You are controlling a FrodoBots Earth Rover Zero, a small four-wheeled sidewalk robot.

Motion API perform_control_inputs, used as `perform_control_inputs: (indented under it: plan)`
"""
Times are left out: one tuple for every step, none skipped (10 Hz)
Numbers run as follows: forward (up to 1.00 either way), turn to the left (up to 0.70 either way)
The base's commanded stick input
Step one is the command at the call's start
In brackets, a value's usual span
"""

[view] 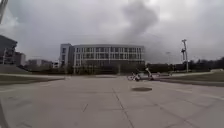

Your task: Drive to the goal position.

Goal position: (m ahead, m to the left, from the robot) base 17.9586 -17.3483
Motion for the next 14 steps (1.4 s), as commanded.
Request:
perform_control_inputs:
  plan:
    - [0.7, 0.0]
    - [0.7, 0.0]
    - [0.7, 0.0]
    - [0.7, 0.0]
    - [0.7, 0.0]
    - [0.7, 0.0]
    - [0.7, 0.0]
    - [0.7, 0.0]
    - [0.7, 0.0]
    - [0.7, 0.0]
    - [0.7, 0.0]
    - [0.7, 0.0]
    - [0.7, 0.0]
    - [0.7, 0.0]
